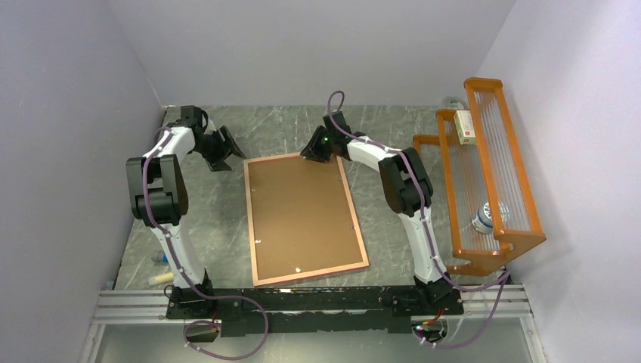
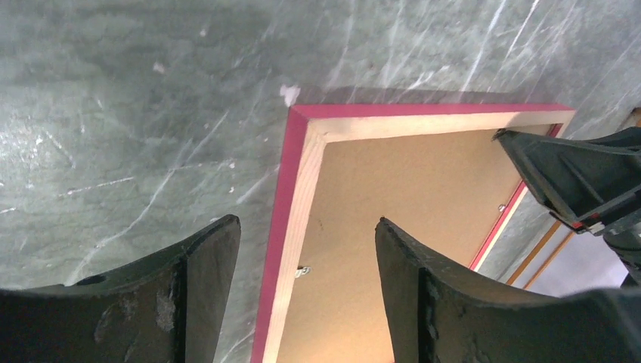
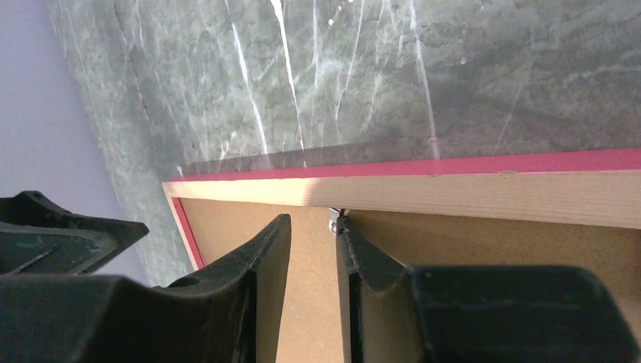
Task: Put the photo into the frame
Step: Install the photo frame at the center of the board.
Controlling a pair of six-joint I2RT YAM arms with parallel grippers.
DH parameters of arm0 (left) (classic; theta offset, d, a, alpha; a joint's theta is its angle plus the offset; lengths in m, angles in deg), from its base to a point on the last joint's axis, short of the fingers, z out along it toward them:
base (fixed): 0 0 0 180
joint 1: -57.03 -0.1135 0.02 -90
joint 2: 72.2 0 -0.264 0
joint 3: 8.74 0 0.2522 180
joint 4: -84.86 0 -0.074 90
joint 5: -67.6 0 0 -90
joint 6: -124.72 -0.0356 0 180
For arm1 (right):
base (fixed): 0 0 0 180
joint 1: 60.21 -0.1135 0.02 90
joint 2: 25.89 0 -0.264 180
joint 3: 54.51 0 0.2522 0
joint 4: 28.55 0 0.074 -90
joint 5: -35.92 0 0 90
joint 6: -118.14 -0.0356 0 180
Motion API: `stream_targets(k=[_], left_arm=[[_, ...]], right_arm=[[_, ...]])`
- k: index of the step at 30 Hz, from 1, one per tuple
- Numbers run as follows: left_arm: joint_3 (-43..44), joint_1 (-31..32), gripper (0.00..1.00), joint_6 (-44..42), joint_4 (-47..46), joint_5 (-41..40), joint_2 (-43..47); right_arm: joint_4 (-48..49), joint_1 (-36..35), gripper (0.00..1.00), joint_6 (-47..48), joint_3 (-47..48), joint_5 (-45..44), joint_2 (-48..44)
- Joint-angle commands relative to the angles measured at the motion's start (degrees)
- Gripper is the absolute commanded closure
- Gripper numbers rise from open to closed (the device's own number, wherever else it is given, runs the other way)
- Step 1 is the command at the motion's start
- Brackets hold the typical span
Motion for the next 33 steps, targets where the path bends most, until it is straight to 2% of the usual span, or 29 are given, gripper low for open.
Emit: stream_targets(k=[1,8,14,19,25,29,33], left_arm=[[-3.6,-0.4,0.30,1.3,-2.2,0.8,2.9],[-6.2,-0.3,0.41,2.0,-3.8,5.1,0.8],[-6.3,-0.3,0.51,2.3,-6.0,11.3,-1.2],[-5.6,-0.1,0.52,2.0,-6.4,14.0,-2.6],[-5.2,-0.1,0.50,2.2,-5.6,11.7,-2.3],[-4.9,-0.1,0.48,2.6,-5.5,10.6,-2.1],[-4.6,-0.2,0.49,2.5,-5.1,9.9,-2.4]], right_arm=[[-0.9,0.1,0.67,1.0,1.0,-3.1,-2.2],[0.0,0.1,0.70,0.7,1.1,-2.1,-0.8],[5.2,0.1,0.73,0.8,1.1,3.9,0.6],[8.6,0.1,0.77,0.6,1.9,9.0,2.0],[6.4,0.3,0.77,1.9,1.7,6.1,0.3],[4.9,0.3,0.74,3.4,0.5,3.0,-3.0],[4.0,0.6,0.62,4.0,-1.7,0.0,-5.6]])
